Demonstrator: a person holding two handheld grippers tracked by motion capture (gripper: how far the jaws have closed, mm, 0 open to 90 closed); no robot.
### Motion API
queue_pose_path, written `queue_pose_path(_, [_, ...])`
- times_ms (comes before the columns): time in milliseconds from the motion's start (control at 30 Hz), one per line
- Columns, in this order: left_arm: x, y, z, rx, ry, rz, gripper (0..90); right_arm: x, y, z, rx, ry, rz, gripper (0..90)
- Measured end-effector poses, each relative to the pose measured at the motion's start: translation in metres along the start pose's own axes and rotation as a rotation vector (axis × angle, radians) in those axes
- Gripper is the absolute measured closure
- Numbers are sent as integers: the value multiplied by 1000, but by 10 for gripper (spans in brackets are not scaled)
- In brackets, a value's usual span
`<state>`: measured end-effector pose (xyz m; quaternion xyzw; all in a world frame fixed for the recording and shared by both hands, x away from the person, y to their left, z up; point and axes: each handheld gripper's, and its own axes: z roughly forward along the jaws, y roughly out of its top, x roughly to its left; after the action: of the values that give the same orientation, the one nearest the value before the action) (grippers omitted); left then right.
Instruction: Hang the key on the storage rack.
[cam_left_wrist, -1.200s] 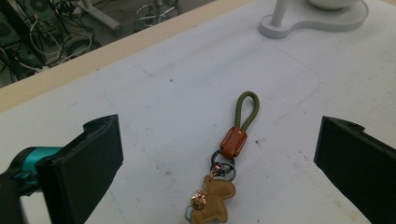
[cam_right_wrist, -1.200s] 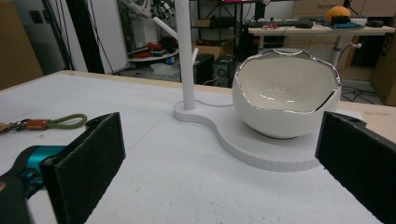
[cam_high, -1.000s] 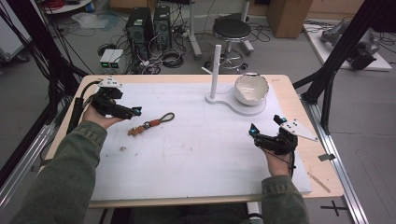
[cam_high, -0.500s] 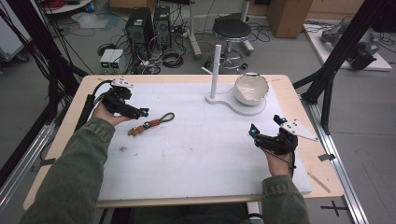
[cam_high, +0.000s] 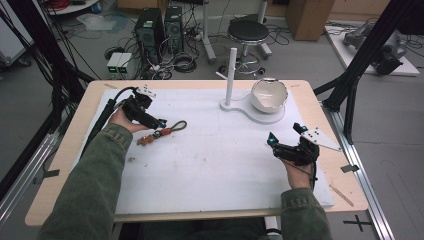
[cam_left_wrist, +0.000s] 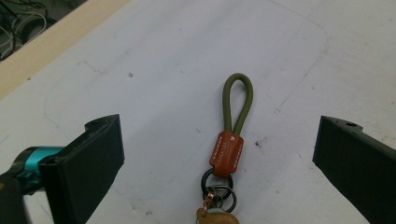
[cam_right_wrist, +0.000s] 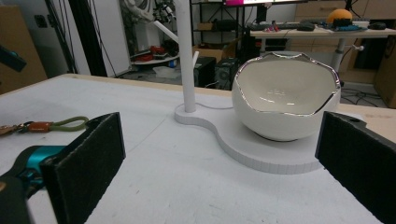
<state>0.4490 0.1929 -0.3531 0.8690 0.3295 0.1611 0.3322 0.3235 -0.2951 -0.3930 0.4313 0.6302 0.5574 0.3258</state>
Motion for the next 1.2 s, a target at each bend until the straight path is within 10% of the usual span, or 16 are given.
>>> queue_pose_path(1200, [-9,-14,47,157,-76,96,265,-2,0,-3,-11,5,6,5])
